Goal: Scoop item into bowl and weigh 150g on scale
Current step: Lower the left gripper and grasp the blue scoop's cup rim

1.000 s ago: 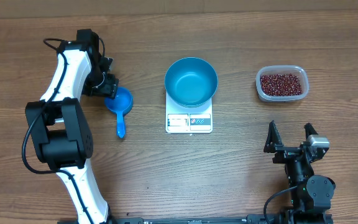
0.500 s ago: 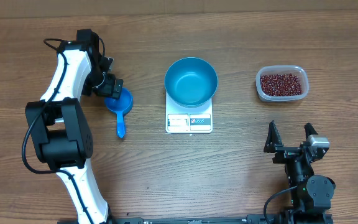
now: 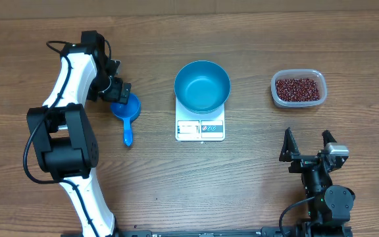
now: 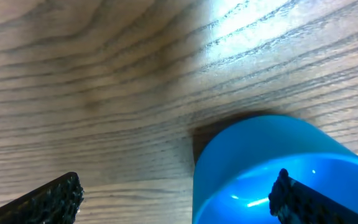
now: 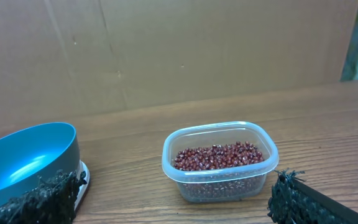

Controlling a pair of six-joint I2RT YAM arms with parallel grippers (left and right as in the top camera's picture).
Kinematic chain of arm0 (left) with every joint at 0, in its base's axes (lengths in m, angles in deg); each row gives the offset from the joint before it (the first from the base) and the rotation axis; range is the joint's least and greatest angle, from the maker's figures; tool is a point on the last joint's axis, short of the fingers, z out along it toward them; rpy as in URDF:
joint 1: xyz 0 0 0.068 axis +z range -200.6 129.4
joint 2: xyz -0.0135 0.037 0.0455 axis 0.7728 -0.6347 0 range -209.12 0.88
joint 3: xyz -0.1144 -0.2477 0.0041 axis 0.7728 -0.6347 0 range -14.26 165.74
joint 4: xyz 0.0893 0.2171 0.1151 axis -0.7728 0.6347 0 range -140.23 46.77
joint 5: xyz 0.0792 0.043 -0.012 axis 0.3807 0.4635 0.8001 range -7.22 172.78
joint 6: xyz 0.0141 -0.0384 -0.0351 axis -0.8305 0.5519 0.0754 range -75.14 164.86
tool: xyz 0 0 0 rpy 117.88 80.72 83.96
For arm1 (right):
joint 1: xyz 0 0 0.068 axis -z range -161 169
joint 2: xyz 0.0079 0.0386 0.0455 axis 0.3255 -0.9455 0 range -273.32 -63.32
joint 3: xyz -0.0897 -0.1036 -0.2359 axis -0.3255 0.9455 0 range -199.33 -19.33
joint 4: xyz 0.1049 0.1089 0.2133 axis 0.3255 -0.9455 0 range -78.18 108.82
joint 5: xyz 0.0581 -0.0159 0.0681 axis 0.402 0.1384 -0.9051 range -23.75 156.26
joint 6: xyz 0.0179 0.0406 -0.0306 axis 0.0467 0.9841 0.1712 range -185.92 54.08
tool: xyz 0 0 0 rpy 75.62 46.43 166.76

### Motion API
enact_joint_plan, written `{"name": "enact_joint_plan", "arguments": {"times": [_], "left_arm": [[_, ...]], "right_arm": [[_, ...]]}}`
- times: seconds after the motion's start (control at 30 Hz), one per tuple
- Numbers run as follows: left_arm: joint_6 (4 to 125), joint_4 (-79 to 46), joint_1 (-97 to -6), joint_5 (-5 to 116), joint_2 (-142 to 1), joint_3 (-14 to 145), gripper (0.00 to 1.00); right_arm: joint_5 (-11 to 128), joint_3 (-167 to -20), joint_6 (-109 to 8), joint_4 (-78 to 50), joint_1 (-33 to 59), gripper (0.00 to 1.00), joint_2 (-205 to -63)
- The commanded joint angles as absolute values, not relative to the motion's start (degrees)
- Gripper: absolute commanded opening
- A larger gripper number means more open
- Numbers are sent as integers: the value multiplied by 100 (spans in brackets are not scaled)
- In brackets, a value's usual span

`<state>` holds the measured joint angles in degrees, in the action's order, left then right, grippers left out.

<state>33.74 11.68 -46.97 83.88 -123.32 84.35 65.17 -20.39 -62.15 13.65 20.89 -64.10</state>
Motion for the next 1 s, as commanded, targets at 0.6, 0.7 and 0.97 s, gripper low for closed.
{"name": "enact_joint_plan", "arguments": {"times": [0.6, 0.7, 0.97], "left_arm": [[3259, 842, -4725, 8340, -12432, 8070, 86], [3261, 840, -4725, 8340, -12432, 8070, 85], [3261, 838, -4725, 8338, -12432, 8070, 70]], "right_arm": [[6506, -1978, -6296, 1400, 2111, 100, -6350], [6506, -1978, -6296, 1400, 2111, 100, -6350], [6506, -1978, -6296, 1400, 2111, 100, -6350]]}}
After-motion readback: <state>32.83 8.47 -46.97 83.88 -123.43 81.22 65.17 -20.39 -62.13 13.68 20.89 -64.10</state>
